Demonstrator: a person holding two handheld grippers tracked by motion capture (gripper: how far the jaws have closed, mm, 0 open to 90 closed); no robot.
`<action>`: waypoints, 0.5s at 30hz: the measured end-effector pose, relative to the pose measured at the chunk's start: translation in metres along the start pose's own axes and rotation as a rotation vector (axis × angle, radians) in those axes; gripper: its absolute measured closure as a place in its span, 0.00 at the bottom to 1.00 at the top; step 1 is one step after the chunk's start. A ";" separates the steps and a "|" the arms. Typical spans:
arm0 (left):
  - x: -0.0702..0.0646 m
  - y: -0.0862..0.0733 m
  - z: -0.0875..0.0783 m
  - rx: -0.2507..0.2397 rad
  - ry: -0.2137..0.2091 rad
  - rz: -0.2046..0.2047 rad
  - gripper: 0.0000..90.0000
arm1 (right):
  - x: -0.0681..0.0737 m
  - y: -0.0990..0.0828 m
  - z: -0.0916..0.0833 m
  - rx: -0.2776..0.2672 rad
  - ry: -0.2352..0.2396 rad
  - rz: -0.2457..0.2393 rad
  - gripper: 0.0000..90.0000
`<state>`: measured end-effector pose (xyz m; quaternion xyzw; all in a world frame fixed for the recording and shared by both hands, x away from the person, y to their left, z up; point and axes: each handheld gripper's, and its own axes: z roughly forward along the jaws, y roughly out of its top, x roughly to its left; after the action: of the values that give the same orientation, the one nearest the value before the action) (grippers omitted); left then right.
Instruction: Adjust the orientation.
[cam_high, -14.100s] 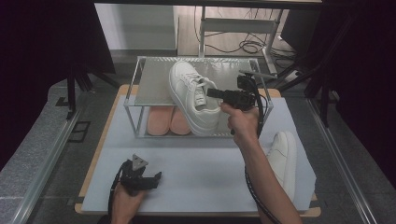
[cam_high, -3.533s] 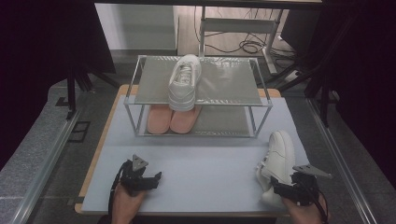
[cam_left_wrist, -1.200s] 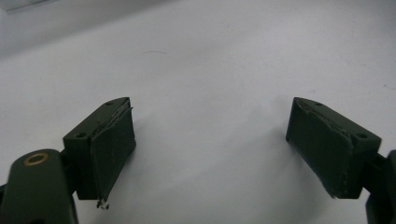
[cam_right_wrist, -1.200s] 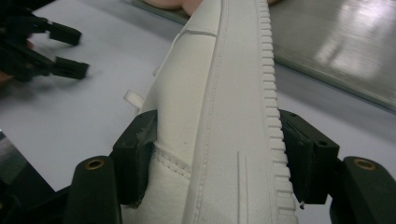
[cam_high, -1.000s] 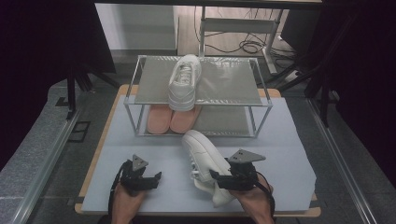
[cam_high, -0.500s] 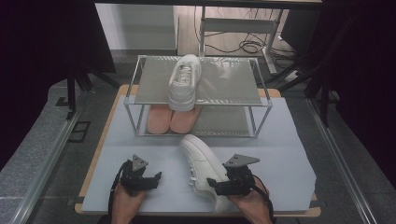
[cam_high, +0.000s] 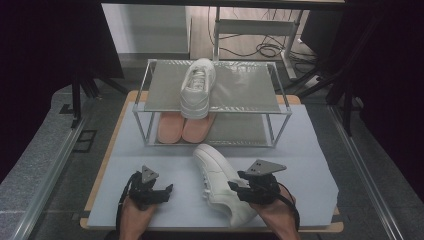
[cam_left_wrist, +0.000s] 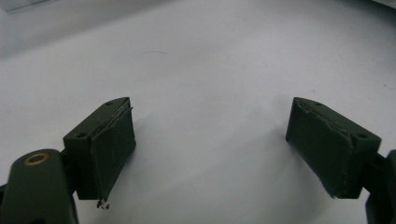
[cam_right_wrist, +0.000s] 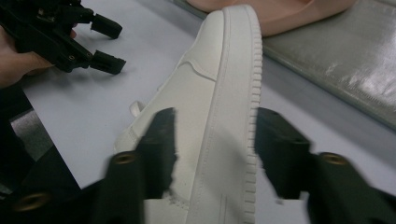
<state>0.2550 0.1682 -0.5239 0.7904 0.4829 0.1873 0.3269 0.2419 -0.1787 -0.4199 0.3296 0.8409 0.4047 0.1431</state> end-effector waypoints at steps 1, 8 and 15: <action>0.000 0.000 0.000 0.000 0.000 0.000 0.17 | 0.001 0.000 -0.001 -0.001 0.005 -0.011 0.76; 0.000 0.000 0.000 0.000 0.000 0.000 0.17 | 0.005 -0.002 0.007 0.075 0.006 -0.061 0.99; 0.000 0.000 0.000 -0.001 0.001 0.000 0.17 | -0.002 -0.004 0.003 0.069 -0.065 -0.081 1.00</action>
<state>0.2549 0.1681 -0.5240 0.7902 0.4830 0.1878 0.3272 0.2433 -0.1799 -0.4250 0.3129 0.8620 0.3583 0.1753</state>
